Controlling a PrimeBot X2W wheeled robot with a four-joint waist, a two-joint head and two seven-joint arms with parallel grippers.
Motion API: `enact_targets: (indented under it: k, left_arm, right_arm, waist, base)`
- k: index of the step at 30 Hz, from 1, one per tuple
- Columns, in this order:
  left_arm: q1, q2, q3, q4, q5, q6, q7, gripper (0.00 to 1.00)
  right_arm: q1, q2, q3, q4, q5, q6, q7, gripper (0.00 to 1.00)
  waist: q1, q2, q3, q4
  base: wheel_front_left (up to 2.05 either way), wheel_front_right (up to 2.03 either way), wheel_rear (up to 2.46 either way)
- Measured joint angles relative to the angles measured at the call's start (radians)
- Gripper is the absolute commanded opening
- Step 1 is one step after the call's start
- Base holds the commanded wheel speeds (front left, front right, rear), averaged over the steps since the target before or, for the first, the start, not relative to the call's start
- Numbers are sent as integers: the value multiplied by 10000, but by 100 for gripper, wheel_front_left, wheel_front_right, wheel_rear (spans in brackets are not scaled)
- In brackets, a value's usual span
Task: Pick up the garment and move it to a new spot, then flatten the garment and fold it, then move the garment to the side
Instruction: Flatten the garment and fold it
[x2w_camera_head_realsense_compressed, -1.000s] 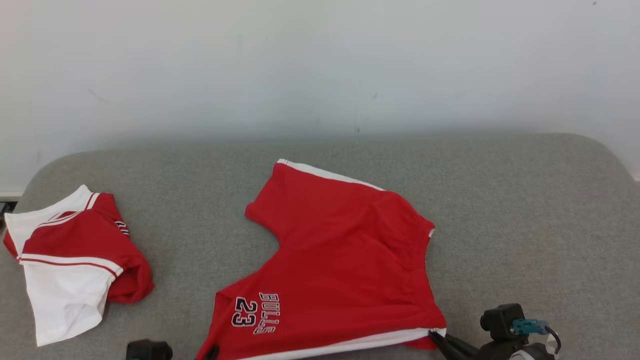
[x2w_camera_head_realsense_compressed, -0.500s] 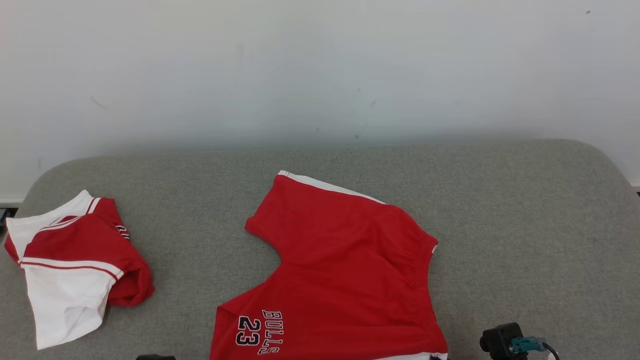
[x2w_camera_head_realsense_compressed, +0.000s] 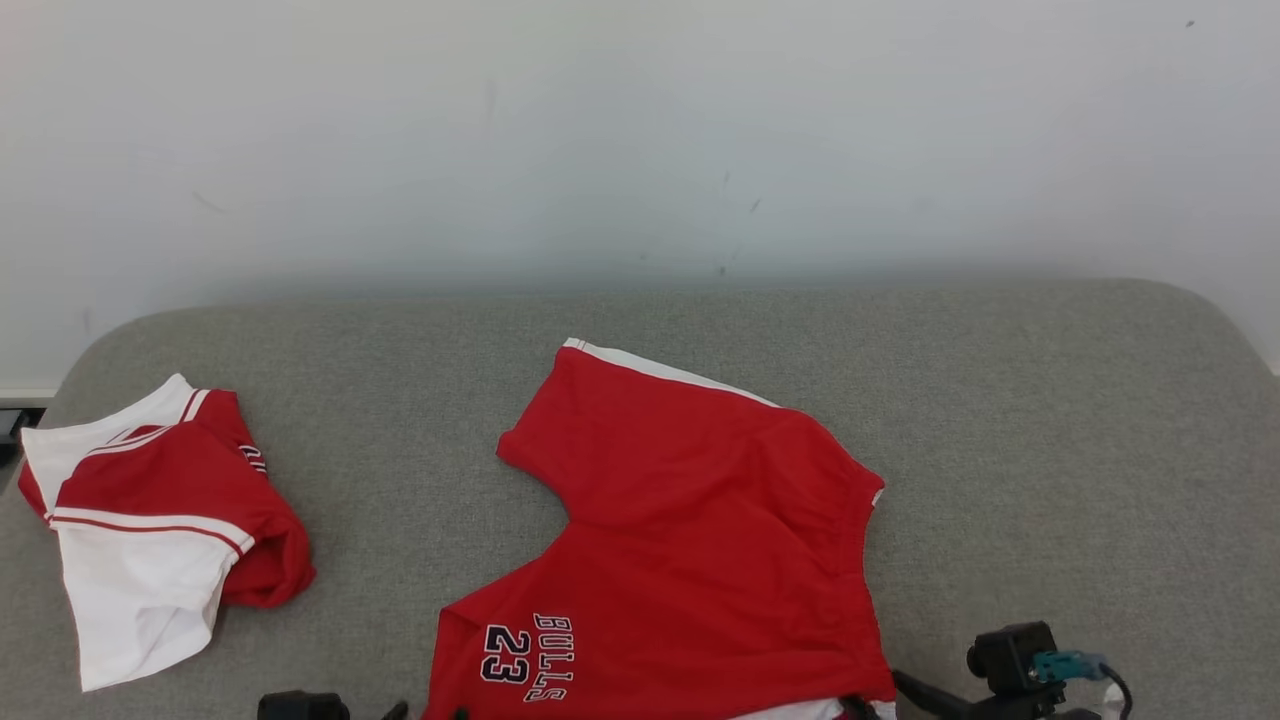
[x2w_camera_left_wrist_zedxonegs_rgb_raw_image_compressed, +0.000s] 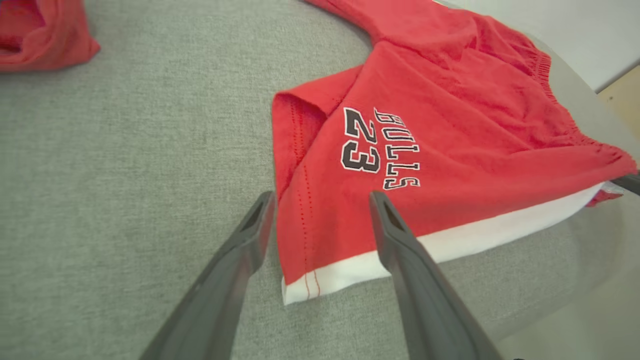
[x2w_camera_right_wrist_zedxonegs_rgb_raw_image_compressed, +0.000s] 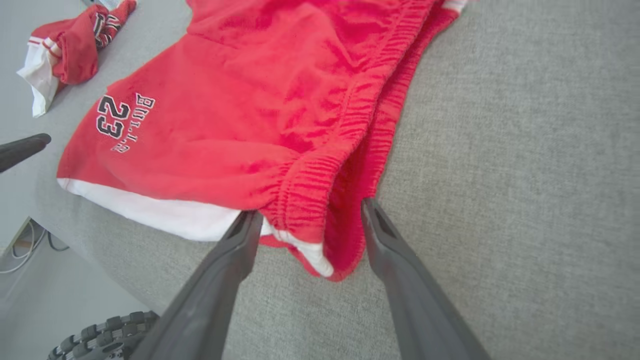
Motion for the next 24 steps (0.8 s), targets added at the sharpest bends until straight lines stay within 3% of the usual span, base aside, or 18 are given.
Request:
enact_targets:
  k: [6,13,24]
  left_arm:
    - [27,314,286,-872,19,385,-313,100]
    - [678,610,42,-1544,123,635,-67,100]
    - [726,976,-234,-1613,357,920,685,100]
  right_arm:
    - [126,-426,-322,-1093,307,-10,-150,100]
    - [640,-936,-232,-1779,46,-522,15,100]
    - [1021,-1028,-10,-2148,-105,-1099,522,100]
  waist:
    - [0,0,-41,39]
    - [0,0,115,-32]
    - [0,0,310,-52]
  base:
    - [0,0,0]
    - [0,0,0]
    - [0,0,0]
